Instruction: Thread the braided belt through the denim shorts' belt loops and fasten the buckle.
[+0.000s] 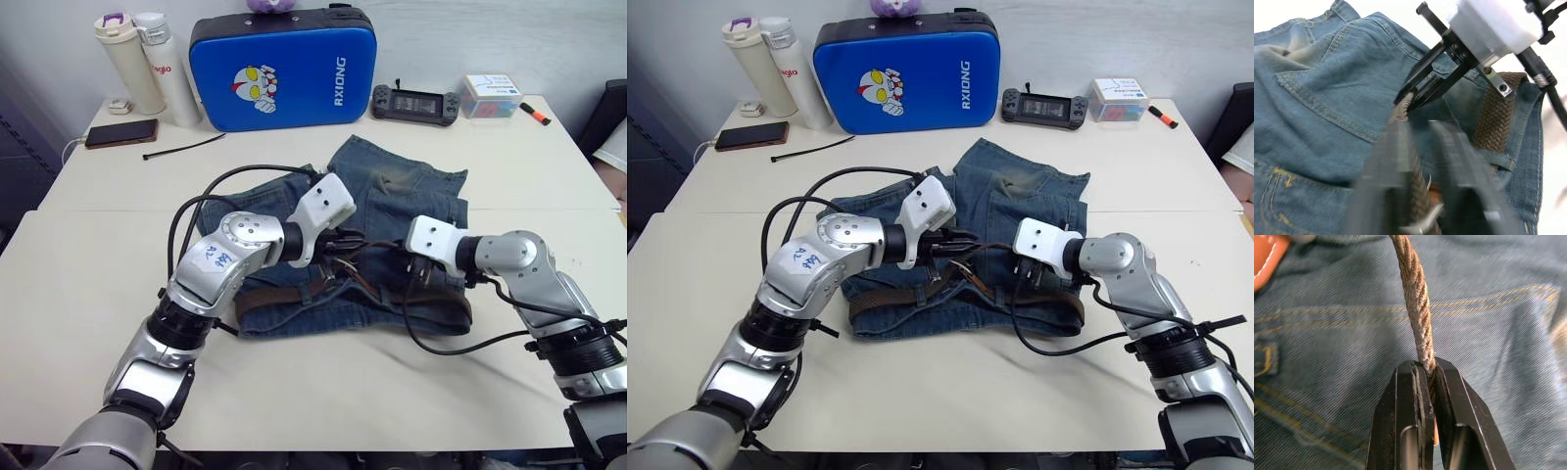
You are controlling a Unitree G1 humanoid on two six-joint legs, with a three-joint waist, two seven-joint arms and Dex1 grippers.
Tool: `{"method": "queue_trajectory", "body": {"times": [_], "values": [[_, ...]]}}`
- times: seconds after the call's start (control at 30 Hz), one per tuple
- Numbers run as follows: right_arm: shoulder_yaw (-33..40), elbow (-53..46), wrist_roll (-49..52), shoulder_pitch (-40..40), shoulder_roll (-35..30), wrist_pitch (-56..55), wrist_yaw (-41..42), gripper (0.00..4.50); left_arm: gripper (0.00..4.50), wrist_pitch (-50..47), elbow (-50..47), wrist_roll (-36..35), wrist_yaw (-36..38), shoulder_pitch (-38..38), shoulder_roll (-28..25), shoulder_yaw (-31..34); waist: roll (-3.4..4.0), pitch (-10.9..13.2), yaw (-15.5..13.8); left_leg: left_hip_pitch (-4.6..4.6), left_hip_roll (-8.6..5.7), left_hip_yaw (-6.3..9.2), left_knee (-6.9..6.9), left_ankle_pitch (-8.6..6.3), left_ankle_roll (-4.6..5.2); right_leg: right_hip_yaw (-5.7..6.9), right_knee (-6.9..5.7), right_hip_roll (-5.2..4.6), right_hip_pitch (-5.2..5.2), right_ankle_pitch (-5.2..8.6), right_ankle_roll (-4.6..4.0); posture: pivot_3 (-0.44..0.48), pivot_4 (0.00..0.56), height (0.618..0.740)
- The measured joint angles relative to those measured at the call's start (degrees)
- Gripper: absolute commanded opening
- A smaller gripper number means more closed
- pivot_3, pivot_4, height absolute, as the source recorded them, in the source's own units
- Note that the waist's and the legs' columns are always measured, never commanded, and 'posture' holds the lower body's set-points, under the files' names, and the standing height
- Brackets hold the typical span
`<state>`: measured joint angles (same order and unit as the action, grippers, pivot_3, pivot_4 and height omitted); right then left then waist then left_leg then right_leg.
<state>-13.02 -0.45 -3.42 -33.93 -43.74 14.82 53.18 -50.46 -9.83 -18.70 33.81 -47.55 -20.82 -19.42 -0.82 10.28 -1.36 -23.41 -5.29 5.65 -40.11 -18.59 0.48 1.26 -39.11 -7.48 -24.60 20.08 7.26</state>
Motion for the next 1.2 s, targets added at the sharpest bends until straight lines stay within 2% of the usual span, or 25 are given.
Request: {"method": "queue_trajectory", "body": {"times": [0.03,0.23,0.33,0.47,0.5,0.7,0.77,0.9,0.97,1.07,1.1,1.2], "values": [[0.1,-1.0,0.0,-1.0,-0.1,1.2,0.2,0.0,2.8,0.6,1.1,1.2,-0.1,-0.9,0.6,-0.9,0.0,0.0,0.0,0.0,0.0,0.0,0.0,0.0,0.0,0.0,0.0,0.01,0.0,0.0,0.0,0.0,0.15,0.677],[0.5,-4.7,0.2,-2.3,-0.5,6.2,1.1,0.0,2.8,2.2,4.3,4.4,-0.5,-2.3,4.1,-2.1,0.0,0.0,0.0,-0.01,0.0,0.0,0.0,0.0,0.0,0.01,-0.01,0.0,-0.01,0.0,0.0,0.0,0.15,0.677],[0.5,-7.0,0.6,-2.4,-0.5,7.8,1.5,0.0,2.01,3.3,5.7,6.4,-0.5,-3.7,4.6,-3.4,0.0,0.0,0.0,-0.01,0.0,0.0,0.0,0.0,0.0,0.01,-0.01,0.0,-0.01,0.0,0.0,0.0,0.15,0.677],[0.5,-8.3,0.6,-2.3,-0.9,9.2,2.4,0.0,0.21,3.6,6.3,8.0,-0.5,-4.1,5.1,-3.4,0.0,0.0,0.0,-0.01,0.01,0.0,0.02,0.0,0.0,0.01,-0.02,0.01,-0.03,0.0,0.0,0.0,0.15,0.677],[0.5,-8.5,0.6,-2.3,-1.1,9.5,2.4,0.0,0.02,3.2,6.3,8.0,-0.5,-4.1,5.4,-2.9,0.0,0.0,0.0,-0.01,0.01,0.0,0.02,0.0,0.0,0.01,-0.02,0.01,-0.03,0.0,0.0,0.0,0.15,0.677],[0.6,-9.0,1.7,-2.3,-1.2,11.0,2.6,0.0,0.02,1.1,6.1,7.9,-0.2,-4.0,5.7,-1.6,0.0,0.0,0.0,-0.01,0.01,0.0,0.02,0.0,0.0,0.0,-0.02,0.0,-0.03,0.0,0.0,0.0,0.15,0.677],[1.9,-9.1,3.4,-2.3,-1.2,12.3,3.2,0.0,0.02,-1.1,5.8,6.7,-0.6,-3.6,6.9,0.5,0.0,0.0,0.0,-0.03,0.0,0.0,0.01,0.0,0.0,0.01,-0.02,0.0,-0.03,0.0,0.0,0.0,0.15,0.677],[9.5,-12.1,12.2,-2.5,-1.8,18.8,5.8,1.63,0.0,-10.1,4.0,2.6,-4.4,-1.6,10.3,9.3,0.0,0.0,0.0,-0.02,0.01,0.01,0.01,0.0,0.01,0.01,-0.04,-0.01,-0.03,0.0,0.0,0.0,0.15,0.677],[14.1,-14.5,16.9,-2.5,-4.3,23.5,7.3,2.77,0.0,-16.0,4.0,0.7,-7.5,0.8,12.2,15.8,-0.01,0.0,0.0,-0.02,0.07,0.02,0.0,0.0,0.0,0.02,-0.04,0.02,-0.02,0.0,0.0,0.0,0.15,0.677],[17.4,-17.2,23.7,-2.5,-4.3,30.6,7.8,4.17,0.0,-23.2,3.0,-2.0,-11.5,1.5,16.0,25.1,-0.02,0.0,-0.1,-0.03,0.06,0.02,-0.02,0.0,0.0,0.01,-0.03,0.0,-0.01,0.0,0.0,0.0,0.15,0.677],[18.0,-17.8,25.6,-2.5,-3.5,32.2,7.6,4.44,0.0,-25.2,2.1,-2.8,-12.6,1.5,17.3,28.0,-0.02,0.0,-0.1,-0.02,0.05,0.02,-0.02,0.0,0.0,0.01,-0.03,-0.01,-0.01,0.0,0.0,0.0,0.15,0.677],[18.0,-18.4,29.9,-2.5,0.4,35.8,5.6,4.44,0.0,-32.1,-0.7,-5.2,-16.6,1.3,22.7,38.1,-0.03,0.0,-0.1,-0.02,0.05,0.01,-0.02,0.0,0.0,0.03,-0.02,-0.02,0.0,0.0,0.0,0.0,0.15,0.677]]}}
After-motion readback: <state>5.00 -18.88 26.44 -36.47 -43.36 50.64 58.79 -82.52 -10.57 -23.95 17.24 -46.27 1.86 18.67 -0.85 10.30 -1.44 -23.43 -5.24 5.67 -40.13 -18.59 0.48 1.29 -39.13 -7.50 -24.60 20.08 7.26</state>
